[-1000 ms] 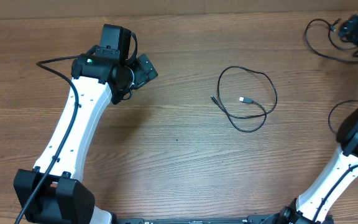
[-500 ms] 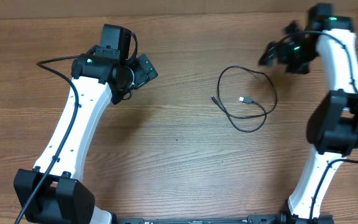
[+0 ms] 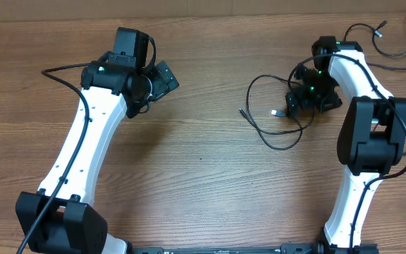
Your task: Untangle cables
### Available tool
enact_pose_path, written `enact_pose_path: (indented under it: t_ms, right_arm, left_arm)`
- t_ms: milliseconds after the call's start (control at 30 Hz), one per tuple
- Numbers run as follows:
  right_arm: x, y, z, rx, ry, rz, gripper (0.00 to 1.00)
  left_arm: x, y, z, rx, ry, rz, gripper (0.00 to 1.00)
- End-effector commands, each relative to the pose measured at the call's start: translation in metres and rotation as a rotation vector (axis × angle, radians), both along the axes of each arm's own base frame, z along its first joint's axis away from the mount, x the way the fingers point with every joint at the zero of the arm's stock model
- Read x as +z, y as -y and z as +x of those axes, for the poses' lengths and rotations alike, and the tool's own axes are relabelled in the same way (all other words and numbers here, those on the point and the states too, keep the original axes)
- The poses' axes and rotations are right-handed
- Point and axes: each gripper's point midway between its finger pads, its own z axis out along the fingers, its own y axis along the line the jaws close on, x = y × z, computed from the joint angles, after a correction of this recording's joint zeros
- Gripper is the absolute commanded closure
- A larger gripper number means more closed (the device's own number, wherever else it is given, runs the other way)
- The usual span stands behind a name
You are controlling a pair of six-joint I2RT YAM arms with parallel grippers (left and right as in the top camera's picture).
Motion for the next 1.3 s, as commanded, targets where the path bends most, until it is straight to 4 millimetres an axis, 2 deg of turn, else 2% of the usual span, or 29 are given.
enact_pose_path:
  t_ms: [0, 100, 167, 200, 267, 300, 433, 533, 700, 867, 1033, 1267]
  right_arm:
    - [0.005, -0.007, -0.013, 0.009, -0.013, 0.042, 0.00]
    - [-0.008, -0.008, -0.026, 0.006, -0.047, 0.050, 0.00]
    - [-0.019, -0.009, -0.028, 0.005, -0.041, 0.050, 0.13]
    - [-0.024, -0.009, -0.028, 0.003, -0.031, 0.049, 0.30]
    - [-0.033, -0.009, -0.024, -0.028, -0.003, 0.042, 0.78]
    - [-0.037, -0.009, -0.020, -0.060, 0.017, 0.038, 0.96]
    - [-0.042, -0.008, 0.009, -0.170, 0.132, 0.030, 0.96]
    - [-0.039, -0.006, 0.046, -0.227, 0.281, 0.036, 0.96]
    - [-0.022, -0.002, 0.108, -0.316, 0.536, 0.058, 0.96]
    - [-0.003, 0.011, 0.150, -0.371, 0.732, 0.025, 0.96]
    - [0.014, 0.045, 0.169, -0.425, 0.859, -0.106, 0.96]
    - [0.016, 0.101, 0.163, -0.542, 0.867, -0.131, 0.96]
  left_arm:
    - [-0.007, -0.002, -0.001, -0.010, -0.014, 0.013, 0.01]
    - [-0.007, -0.002, -0.001, -0.010, -0.014, 0.013, 0.00]
    - [-0.007, -0.002, -0.001, -0.010, -0.014, 0.013, 0.00]
    - [-0.007, -0.002, -0.001, -0.010, -0.014, 0.013, 0.00]
    - [-0.007, -0.002, -0.001, -0.010, -0.014, 0.013, 0.01]
    - [-0.007, -0.002, -0.001, -0.010, -0.014, 0.013, 0.01]
    - [-0.007, -0.002, -0.001, -0.010, -0.014, 0.013, 0.00]
    - [-0.007, -0.002, -0.001, -0.010, -0.014, 0.013, 0.01]
    - [-0.007, -0.002, -0.001, -0.010, -0.014, 0.013, 0.00]
    - [-0.007, -0.002, -0.001, -0.010, -0.014, 0.013, 0.01]
    - [-0.007, -0.002, -0.001, -0.010, -0.014, 0.013, 0.00]
    - [-0.007, -0.002, -0.001, -0.010, -0.014, 0.013, 0.01]
